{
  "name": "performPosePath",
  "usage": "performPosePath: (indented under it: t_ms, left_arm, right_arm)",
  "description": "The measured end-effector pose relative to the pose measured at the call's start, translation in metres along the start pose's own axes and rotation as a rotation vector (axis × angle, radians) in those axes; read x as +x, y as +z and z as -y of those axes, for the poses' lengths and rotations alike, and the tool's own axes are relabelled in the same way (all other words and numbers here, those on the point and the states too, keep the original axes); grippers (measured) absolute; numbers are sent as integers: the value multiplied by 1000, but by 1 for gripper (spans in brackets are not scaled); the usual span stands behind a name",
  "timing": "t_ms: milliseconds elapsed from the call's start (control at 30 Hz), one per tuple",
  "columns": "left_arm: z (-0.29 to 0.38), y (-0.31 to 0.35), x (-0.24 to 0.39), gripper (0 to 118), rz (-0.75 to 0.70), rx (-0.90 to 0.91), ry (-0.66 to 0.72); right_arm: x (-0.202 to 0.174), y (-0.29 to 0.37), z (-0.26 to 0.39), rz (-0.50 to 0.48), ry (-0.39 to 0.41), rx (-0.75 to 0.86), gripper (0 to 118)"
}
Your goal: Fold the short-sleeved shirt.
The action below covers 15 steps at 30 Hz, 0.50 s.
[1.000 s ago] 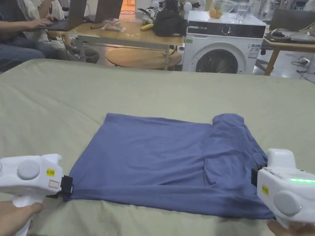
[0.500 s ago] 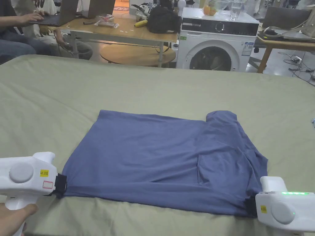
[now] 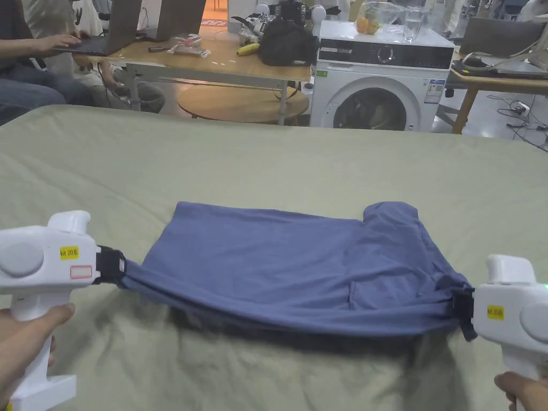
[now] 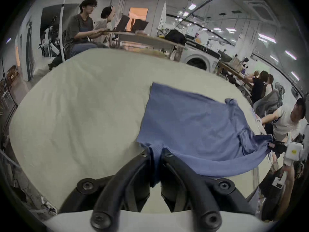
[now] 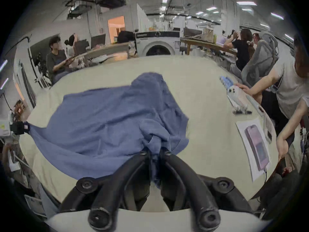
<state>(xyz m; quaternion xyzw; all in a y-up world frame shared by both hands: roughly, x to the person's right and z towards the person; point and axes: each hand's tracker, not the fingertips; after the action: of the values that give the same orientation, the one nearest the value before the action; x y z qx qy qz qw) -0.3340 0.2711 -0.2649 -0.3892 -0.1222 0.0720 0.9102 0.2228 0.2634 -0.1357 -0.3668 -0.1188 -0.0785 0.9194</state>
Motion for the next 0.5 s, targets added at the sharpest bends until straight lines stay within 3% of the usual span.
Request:
performPosePath:
  t_ms: [333,500]
  left_arm:
    - [-73,-85,-2,3,-21,11,37]
    - [-77,-133,-1,3,-46,-62,51]
  right_arm:
    - [-5,-93,-76,12,-87,-30,6]
    - [-6,-145,-81,34,-77,-103,6]
